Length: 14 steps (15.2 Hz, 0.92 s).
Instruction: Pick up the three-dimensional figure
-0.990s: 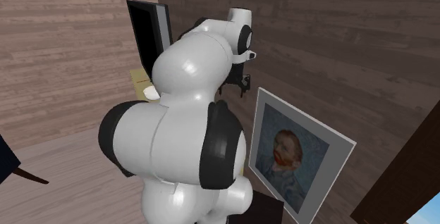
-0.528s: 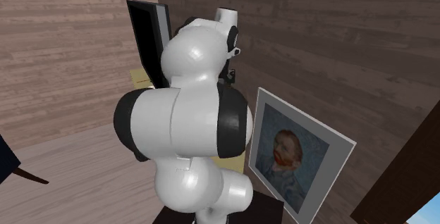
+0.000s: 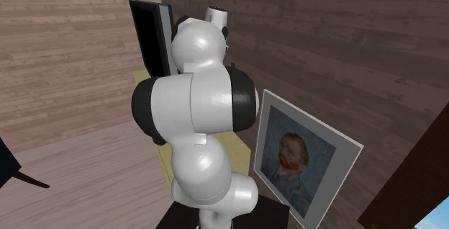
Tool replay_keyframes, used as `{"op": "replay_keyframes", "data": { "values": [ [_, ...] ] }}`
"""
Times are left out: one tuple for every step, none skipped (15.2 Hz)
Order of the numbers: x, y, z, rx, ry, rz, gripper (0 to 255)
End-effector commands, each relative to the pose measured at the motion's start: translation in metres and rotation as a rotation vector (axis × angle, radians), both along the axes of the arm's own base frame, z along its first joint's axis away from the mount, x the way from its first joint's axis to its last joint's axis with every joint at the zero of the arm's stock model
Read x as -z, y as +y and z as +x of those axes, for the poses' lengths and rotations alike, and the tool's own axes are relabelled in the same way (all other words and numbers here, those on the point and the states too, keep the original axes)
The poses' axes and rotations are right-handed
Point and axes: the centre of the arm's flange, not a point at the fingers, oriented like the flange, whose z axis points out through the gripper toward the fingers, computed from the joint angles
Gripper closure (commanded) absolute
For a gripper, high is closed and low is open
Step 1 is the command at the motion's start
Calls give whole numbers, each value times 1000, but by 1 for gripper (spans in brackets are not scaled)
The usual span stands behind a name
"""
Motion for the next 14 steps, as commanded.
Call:
{"op": "replay_keyframes", "data": {
  "values": [
    [-3,24,6,-36,-14,25,0],
    [-5,35,8,-54,-21,36,0],
    [-6,46,10,-72,-28,47,0],
    [-7,50,11,-78,-31,52,0],
    [-2,50,11,-78,-31,52,0],
    [4,50,11,-78,-31,52,0],
    [9,50,11,-78,-31,52,0],
    [14,50,11,-78,-31,52,0],
    [19,50,11,-78,-31,52,0],
    [25,50,11,-78,-31,52,0],
    [33,50,11,-78,-31,52,0],
    [33,50,11,-78,-31,52,0],
    [33,50,10,-78,-31,52,0],
    [33,49,10,-78,-31,52,255]
  ]
}}
